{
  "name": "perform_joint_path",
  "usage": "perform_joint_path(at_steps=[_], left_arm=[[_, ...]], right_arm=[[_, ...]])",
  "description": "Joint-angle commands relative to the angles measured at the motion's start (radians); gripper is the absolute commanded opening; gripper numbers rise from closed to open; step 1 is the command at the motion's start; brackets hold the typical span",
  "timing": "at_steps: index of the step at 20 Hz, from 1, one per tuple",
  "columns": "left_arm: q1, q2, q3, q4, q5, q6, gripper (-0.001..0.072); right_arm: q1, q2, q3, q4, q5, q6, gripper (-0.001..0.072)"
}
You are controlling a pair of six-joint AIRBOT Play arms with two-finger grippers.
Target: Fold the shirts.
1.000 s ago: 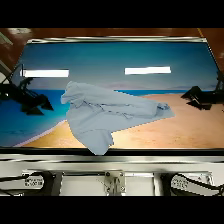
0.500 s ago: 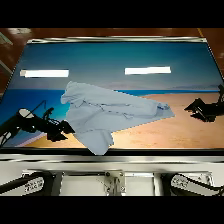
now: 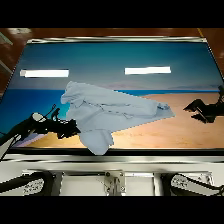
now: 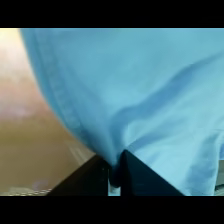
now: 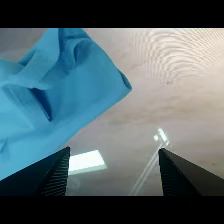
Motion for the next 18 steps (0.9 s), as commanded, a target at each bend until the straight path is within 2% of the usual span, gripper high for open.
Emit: perform_joint_path(at_steps=[1, 4, 9, 14, 15, 18], left_arm=[[-0.01, -0.005, 0.016, -0.029, -0.041, 0.052, 0.0034], [-0.01, 0.033, 0.029, -0.029, -0.098, 0.111, 0.0034], [-0.01, 0.116, 0.029, -0.029, -0.097, 0.129, 0.0034], [-0.01, 0.135, 0.03, -0.029, -0.097, 0.13, 0.0034], [-0.01, 0.137, 0.03, -0.03, -0.1, 0.13, 0.0034], [-0.01, 0.156, 0.036, -0.029, -0.104, 0.13, 0.0034]], right_arm=[[0.0, -0.022, -0.041, 0.05, -0.006, 0.005, 0.067], [0.0, -0.066, -0.103, 0.131, -0.055, -0.017, 0.0669], [0.0, -0.165, -0.114, 0.225, -0.125, -0.015, 0.0667], [0.095, -0.228, -0.114, 0.222, -0.228, -0.006, 0.0665], [0.117, -0.231, -0.114, 0.221, -0.274, 0.007, 0.0605], [0.169, -0.23, -0.114, 0.21, -0.382, 0.05, 0.0332]])
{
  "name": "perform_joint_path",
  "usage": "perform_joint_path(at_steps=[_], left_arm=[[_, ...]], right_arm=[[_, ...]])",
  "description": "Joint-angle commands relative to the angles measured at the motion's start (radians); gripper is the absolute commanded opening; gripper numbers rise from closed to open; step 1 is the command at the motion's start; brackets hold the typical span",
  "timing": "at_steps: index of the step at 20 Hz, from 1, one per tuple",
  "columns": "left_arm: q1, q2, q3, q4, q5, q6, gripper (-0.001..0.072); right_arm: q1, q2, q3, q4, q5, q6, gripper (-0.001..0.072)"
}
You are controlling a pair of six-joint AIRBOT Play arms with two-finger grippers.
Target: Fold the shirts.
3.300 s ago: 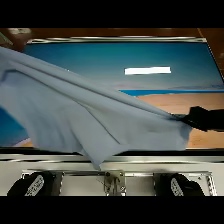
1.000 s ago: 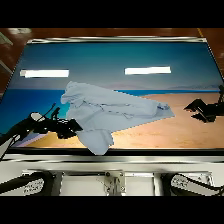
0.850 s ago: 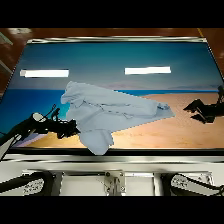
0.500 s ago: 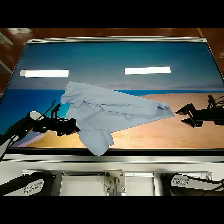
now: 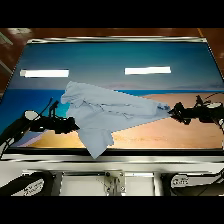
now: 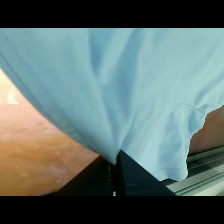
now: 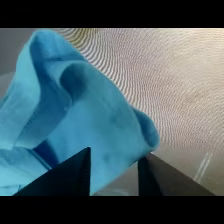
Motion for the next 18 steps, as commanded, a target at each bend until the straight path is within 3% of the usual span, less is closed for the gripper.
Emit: perform_joint_path(at_steps=[1, 3, 8, 13, 18], left_arm=[[-0.001, 0.022, 0.016, 0.0, -0.004, 0.003, 0.0034], [-0.001, 0.029, 0.057, 0.0, -0.004, 0.005, 0.0034], [-0.001, 0.085, 0.271, 0.066, -0.035, 0.061, 0.0032], [-0.001, 0.264, 0.803, 0.28, -0.199, 0.068, 0.0031], [-0.001, 0.383, 1.406, 0.528, -0.173, -0.017, 0.0032]], right_arm=[[0.059, -0.011, 0.0, -0.014, -0.127, 0.047, 0.0243], [0.068, -0.009, 0.0, -0.019, -0.127, 0.051, 0.0056], [0.067, 0.148, 0.015, -0.024, -0.063, -0.088, 0.0055], [0.067, 0.577, 0.213, -0.021, -0.035, -0.216, 0.0055], [0.067, 0.979, 0.49, -0.035, -0.297, -0.212, 0.0055]])
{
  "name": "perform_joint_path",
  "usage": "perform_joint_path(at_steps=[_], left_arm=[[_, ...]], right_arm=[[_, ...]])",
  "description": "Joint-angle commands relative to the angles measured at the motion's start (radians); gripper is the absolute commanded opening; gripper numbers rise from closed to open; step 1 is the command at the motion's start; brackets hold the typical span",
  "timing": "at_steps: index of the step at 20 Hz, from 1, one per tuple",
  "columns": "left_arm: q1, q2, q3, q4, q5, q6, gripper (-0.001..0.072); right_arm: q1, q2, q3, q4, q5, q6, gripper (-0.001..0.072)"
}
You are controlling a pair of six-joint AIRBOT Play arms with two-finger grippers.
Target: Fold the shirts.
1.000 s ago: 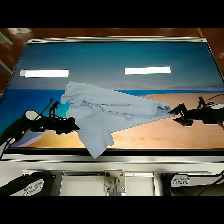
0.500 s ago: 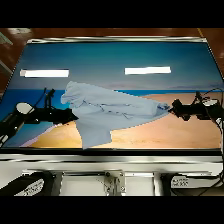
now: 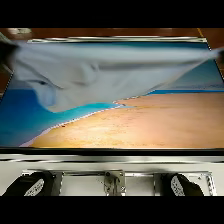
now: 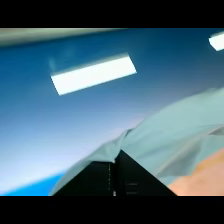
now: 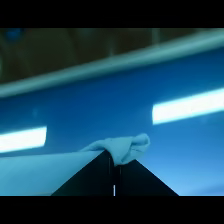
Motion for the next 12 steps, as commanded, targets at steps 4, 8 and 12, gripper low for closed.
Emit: perform_joint_path(at_steps=[4, 8, 12], left_arm=[[0.001, 0.148, 0.425, 0.185, -0.006, -0.083, 0.0033], [0.001, 0.221, 0.424, 0.188, -0.091, -0.083, 0.0032], [0.001, 0.247, 0.424, 0.255, -0.318, -0.144, 0.0033]], right_arm=[[0.0, 0.309, 0.308, -0.163, -0.14, 0.141, 0.0056], [0.0, 0.333, 0.401, -0.381, 0.166, 0.246, 0.0056], [0.0, 0.33, 0.42, -0.518, 0.55, 0.304, 0.0056]])
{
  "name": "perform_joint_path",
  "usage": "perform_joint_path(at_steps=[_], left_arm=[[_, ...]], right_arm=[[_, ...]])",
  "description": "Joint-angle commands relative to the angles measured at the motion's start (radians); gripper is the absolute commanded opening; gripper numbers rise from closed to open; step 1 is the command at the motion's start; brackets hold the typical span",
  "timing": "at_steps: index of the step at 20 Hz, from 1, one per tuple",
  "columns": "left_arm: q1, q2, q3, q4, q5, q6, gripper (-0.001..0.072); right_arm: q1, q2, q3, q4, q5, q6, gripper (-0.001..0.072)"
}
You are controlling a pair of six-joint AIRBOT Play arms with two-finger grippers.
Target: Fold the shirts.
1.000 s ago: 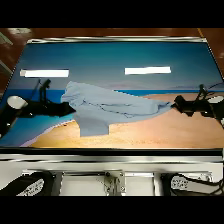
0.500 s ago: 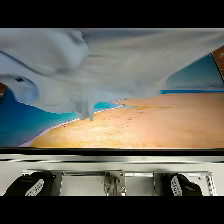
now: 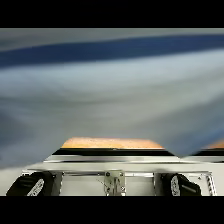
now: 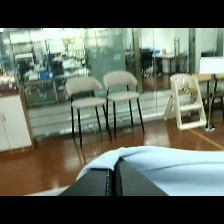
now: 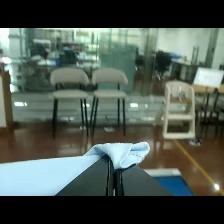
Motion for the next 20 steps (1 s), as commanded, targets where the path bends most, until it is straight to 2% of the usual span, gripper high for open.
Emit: perform_joint_path(at_steps=[1, 6, 8, 10, 12, 14, 16, 20], left_arm=[[0.0, 0.024, 0.009, 0.046, -0.211, -0.055, 0.0034], [0.0, 0.024, -0.183, 0.083, -0.431, -0.055, 0.0033], [0.0, 0.018, -0.332, 0.116, -0.433, -0.055, 0.0033], [0.0, -0.005, -0.486, 0.16, -0.396, -0.055, 0.0034], [0.0, -0.05, -0.625, 0.173, -0.29, -0.055, 0.0034], [0.0, -0.125, -0.736, 0.154, -0.113, -0.055, 0.0033], [0.0, -0.222, -0.805, 0.119, 0.087, -0.055, 0.0033], [0.0, -0.452, -0.819, 0.066, 0.363, -0.055, 0.0033]], right_arm=[[0.001, 0.003, 0.027, -0.147, 0.353, 0.066, 0.0056], [0.001, -0.091, 0.016, -0.167, 0.657, 0.066, 0.0056], [0.001, -0.135, -0.064, -0.166, 0.688, 0.066, 0.0055], [0.001, -0.177, -0.212, -0.156, 0.656, 0.066, 0.0055], [0.002, -0.24, -0.381, -0.139, 0.529, 0.064, 0.0055], [0.002, -0.336, -0.497, -0.027, 0.328, 0.016, 0.0055], [0.023, -0.464, -0.52, 0.069, 0.116, -0.003, 0.0055], [0.219, -0.685, -0.52, 0.063, -0.281, -0.004, 0.0055]])
